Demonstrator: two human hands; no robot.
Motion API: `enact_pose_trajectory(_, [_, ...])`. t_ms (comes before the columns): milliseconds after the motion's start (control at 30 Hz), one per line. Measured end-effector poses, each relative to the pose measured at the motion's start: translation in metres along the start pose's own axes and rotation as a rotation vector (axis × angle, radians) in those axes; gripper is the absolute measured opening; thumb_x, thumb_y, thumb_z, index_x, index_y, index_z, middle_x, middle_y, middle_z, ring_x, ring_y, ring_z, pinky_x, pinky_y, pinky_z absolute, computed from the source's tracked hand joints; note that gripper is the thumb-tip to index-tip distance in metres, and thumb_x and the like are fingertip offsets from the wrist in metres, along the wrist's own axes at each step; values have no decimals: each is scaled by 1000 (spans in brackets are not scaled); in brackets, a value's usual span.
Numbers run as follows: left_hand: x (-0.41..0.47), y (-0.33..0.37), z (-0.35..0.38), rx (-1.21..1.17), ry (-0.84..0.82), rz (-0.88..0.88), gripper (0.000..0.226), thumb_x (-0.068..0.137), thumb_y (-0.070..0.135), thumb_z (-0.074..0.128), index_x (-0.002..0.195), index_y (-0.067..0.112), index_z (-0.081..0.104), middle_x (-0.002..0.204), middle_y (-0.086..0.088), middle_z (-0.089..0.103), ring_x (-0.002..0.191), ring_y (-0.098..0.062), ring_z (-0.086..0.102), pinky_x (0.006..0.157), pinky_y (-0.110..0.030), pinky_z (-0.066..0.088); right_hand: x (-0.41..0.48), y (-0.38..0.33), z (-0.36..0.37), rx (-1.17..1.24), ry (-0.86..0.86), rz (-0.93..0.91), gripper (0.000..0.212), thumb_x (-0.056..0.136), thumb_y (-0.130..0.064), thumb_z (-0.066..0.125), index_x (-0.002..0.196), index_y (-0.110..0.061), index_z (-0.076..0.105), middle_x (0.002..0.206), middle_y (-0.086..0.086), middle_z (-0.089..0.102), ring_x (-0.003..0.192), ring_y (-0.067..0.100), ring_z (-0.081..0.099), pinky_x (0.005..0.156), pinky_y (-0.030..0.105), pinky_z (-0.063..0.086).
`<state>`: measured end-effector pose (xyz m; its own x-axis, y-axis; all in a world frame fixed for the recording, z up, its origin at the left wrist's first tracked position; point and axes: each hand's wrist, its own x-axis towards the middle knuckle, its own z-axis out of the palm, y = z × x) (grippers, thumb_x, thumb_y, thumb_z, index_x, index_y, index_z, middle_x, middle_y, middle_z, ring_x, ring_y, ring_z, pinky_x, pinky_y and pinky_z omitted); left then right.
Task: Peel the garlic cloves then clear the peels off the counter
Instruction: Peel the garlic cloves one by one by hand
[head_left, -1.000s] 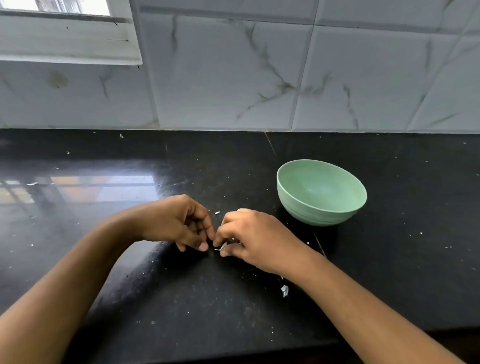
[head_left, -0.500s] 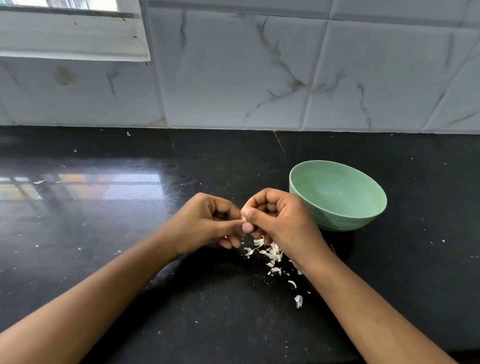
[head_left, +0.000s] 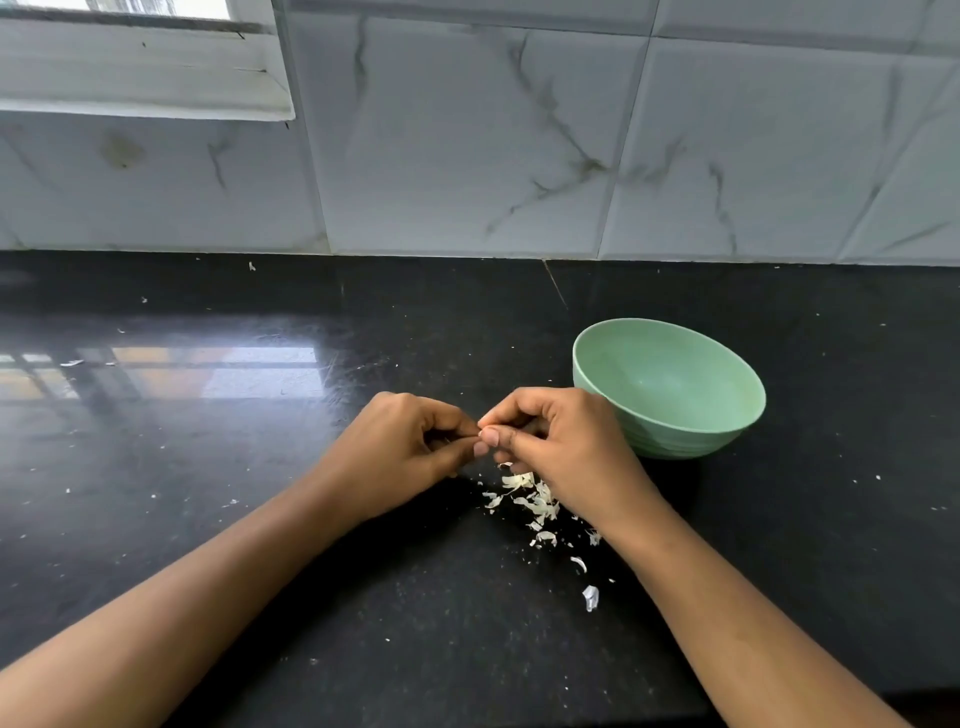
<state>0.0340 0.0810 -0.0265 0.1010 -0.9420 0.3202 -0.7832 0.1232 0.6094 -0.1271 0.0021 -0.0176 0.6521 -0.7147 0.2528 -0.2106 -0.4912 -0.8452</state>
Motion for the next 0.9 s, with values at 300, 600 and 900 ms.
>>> enact_pose_trajectory(300, [2,-14,-5,436,-254,1,86,68,86,34,139,38,41,143,14,39,135,-9,26,109,-36,32,15,9,-28,-369,-23,46,9,79,-13,73,76,-21,72,63,-7,67,57,1,61,67,28,56])
enact_pose_trajectory(600, [-1,-12,0,426,-444,-62,87,74,78,22,149,34,15,156,11,11,144,-8,3,116,-27,7,19,9,-13,-819,-77,-310,4,89,-22,60,89,-21,64,88,-3,59,85,22,59,66,37,47])
enact_pose_trajectory(900, [-1,-12,0,417,-453,-70,81,78,73,27,148,35,15,156,12,10,143,-7,3,116,-27,5,22,15,-11,-762,27,-369,2,83,-23,66,81,-22,65,80,-4,62,79,19,61,62,34,47])
